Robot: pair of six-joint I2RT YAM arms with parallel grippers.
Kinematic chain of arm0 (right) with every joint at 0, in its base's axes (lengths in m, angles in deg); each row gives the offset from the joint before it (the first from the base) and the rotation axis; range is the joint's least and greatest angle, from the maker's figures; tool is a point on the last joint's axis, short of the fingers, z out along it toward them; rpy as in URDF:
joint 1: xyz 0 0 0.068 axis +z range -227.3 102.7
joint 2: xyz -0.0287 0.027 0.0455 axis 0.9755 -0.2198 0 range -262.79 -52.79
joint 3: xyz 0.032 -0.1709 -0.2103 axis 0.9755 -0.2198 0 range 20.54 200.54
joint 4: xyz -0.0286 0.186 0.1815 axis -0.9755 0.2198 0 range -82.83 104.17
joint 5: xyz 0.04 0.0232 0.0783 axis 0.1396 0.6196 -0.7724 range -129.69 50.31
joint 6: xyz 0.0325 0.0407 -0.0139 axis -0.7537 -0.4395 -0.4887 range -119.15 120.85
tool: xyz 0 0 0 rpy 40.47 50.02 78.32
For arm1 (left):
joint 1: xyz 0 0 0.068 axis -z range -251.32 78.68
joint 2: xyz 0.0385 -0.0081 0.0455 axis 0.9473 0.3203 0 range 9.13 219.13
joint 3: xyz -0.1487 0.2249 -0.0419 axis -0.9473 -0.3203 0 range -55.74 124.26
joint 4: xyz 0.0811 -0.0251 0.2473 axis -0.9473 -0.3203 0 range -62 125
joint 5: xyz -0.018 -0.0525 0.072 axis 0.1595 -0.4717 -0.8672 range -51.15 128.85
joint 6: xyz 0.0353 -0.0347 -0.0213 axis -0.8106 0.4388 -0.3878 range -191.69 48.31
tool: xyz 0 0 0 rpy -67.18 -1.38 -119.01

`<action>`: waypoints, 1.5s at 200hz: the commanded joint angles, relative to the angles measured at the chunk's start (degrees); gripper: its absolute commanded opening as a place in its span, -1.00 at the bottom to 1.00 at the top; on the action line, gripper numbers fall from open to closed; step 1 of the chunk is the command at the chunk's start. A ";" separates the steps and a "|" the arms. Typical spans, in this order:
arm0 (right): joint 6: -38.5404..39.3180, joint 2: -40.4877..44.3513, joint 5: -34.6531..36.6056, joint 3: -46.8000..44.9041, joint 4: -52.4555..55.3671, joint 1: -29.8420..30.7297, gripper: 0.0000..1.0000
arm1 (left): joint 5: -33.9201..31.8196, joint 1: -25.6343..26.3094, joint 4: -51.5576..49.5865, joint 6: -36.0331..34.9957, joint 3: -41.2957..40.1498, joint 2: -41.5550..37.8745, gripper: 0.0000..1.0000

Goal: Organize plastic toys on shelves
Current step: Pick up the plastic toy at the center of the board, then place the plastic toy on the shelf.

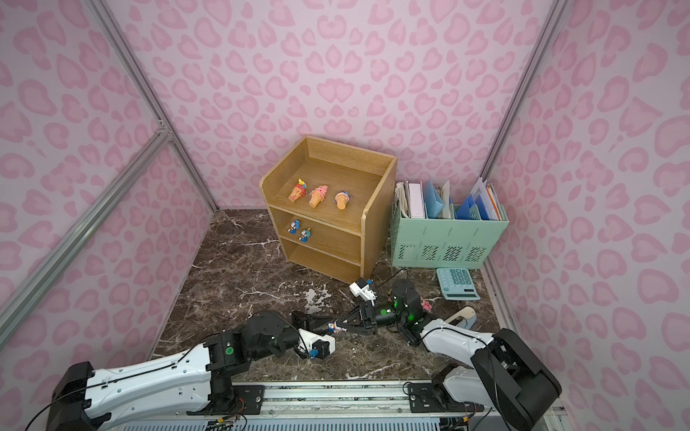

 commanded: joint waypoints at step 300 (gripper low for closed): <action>45.14 54.30 41.61 -1.46 46.84 -21.95 0.35 | -22.79 -16.28 13.21 35.19 16.67 20.13 -0.45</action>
